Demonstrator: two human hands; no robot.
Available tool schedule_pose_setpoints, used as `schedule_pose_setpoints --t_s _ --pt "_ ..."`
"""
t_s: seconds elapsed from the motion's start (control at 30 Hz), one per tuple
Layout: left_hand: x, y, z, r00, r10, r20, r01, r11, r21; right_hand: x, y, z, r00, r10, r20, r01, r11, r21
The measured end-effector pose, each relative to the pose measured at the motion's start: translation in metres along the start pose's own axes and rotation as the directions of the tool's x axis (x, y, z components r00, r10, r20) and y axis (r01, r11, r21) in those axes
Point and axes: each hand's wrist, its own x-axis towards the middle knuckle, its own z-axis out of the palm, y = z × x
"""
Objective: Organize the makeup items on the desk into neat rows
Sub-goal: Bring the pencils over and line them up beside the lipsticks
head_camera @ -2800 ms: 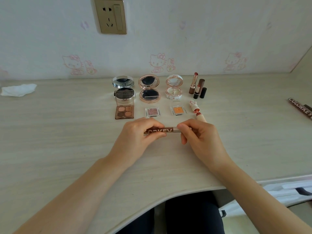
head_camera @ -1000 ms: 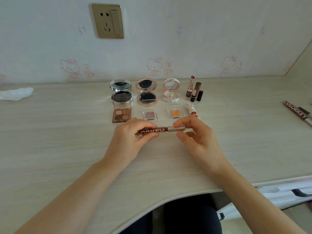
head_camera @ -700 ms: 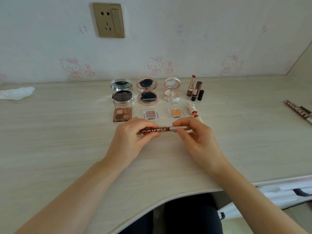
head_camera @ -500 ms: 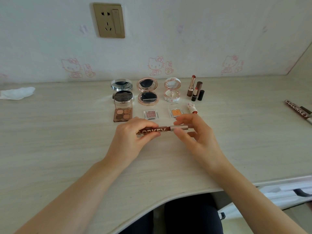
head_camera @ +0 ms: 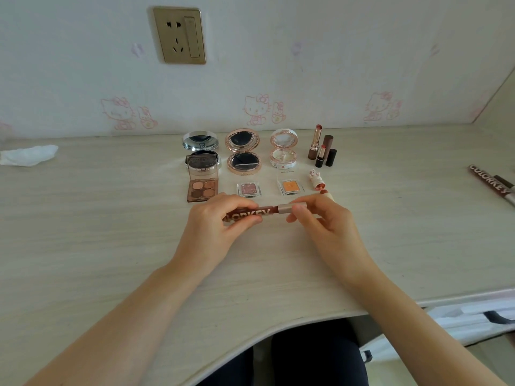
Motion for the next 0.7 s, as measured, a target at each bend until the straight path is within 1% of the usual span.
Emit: schedule_pose_setpoints --t_s 0.1,0.2,0.33,0.43,0.57,0.7 --pt "0.000 0.001 0.000 1.000 -0.005 0.009 0.005 1.000 0.003 0.000 0.002 -0.001 1.000 -0.025 0.001 0.025 1.000 0.000" --pt "0.000 0.002 0.000 1.000 -0.015 0.011 0.015 1.000 -0.001 -0.001 0.002 -0.004 0.997 -0.071 0.015 0.070 0.996 0.052" --pt "-0.001 0.009 0.001 0.998 -0.064 0.014 0.064 0.996 -0.054 0.000 -0.004 -0.007 0.992 -0.123 -0.003 0.122 0.979 0.165" --pt "-0.002 0.017 0.003 0.997 -0.066 0.031 0.069 0.994 -0.086 -0.001 -0.008 -0.012 0.988 -0.149 -0.040 0.154 0.959 0.237" --pt "-0.001 0.025 0.010 0.996 -0.064 0.056 0.070 0.992 -0.102 0.000 -0.006 -0.026 0.990 -0.116 -0.076 0.133 0.945 0.298" --pt "-0.001 0.036 0.021 0.989 -0.062 0.132 0.079 0.988 -0.130 0.004 -0.009 -0.042 0.989 -0.060 -0.136 0.106 0.925 0.365"
